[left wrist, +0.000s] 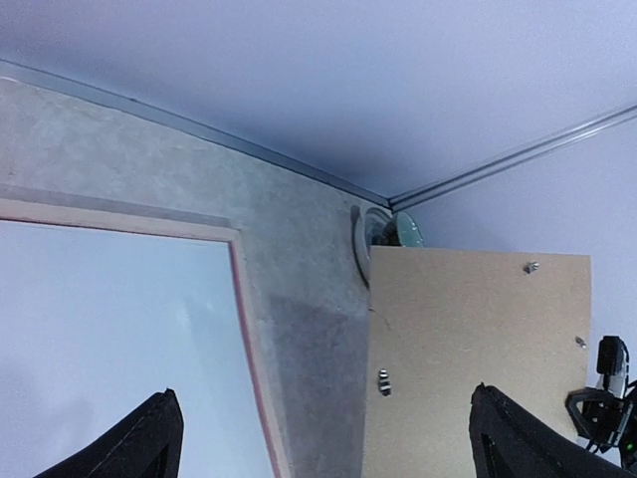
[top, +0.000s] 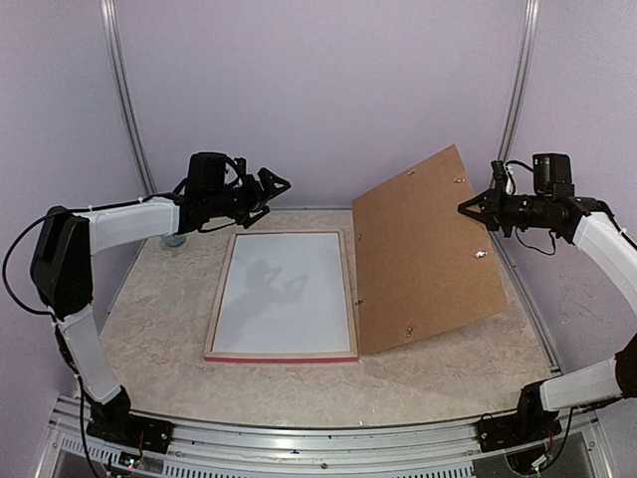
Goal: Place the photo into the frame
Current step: Pick up the backboard from the center of the board, then move the frame body to the center of the board.
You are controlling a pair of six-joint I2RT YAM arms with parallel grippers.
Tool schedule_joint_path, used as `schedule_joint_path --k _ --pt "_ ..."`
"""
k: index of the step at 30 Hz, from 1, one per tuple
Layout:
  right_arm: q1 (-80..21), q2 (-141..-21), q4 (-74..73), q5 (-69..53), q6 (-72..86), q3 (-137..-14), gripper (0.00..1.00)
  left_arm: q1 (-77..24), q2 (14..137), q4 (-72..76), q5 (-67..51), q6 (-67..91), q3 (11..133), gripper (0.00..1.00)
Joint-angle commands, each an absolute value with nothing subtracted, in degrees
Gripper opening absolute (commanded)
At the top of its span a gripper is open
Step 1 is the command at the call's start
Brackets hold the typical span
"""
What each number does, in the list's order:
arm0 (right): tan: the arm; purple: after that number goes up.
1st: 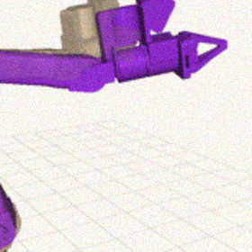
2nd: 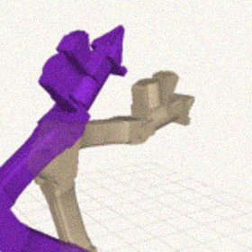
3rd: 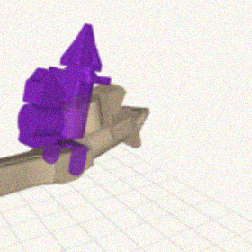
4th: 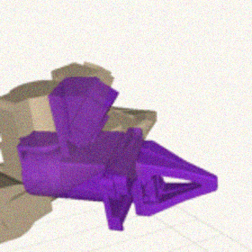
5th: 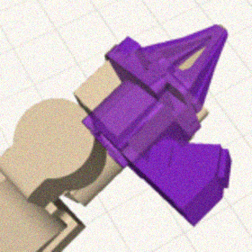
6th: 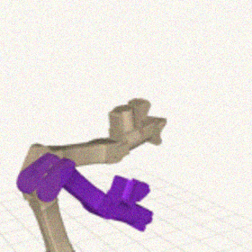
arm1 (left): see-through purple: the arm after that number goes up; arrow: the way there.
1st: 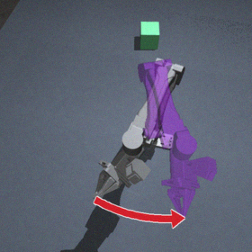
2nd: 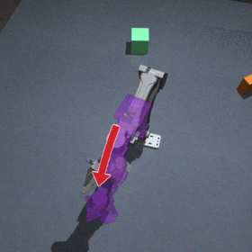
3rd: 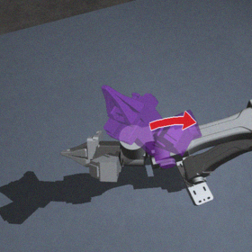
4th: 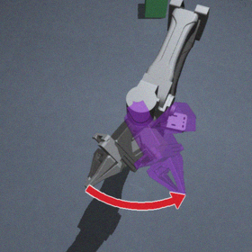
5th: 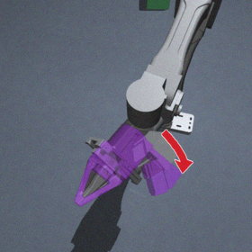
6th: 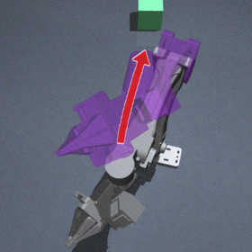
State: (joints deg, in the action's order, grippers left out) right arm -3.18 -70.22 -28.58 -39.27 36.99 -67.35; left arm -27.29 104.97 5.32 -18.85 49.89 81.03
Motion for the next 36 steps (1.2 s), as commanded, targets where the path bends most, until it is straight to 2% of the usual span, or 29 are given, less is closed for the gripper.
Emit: schedule_joint_path --k 1,6,13,19,36 --pt "-2.59 -66.88 -15.35 -44.13 43.25 -64.01 0.0 -21.98 102.09 1.32 -18.09 44.23 76.15 0.99" --pt "-2.59 -65.71 -5.07 -46.53 48.73 -58.95 0.0 -16.5 101.94 2.37 -18.42 43.12 73.02 0.99" --pt "-2.64 -64.56 -0.96 -46.76 51.26 -56.61 0.0 -11.97 108.22 2.05 -17.5 41.17 73.79 0.99" --pt "-2.63 -64.31 -0.56 -46.83 51.06 -56.37 0.0 -11.5 111.8 -2.95 -10.88 37.85 74.69 0.99" --pt "-2.63 -64.86 5.75 -47.48 53.53 -53.18 0.0 -15.95 115.69 -4.06 -9.51 41.36 70.62 0.96"
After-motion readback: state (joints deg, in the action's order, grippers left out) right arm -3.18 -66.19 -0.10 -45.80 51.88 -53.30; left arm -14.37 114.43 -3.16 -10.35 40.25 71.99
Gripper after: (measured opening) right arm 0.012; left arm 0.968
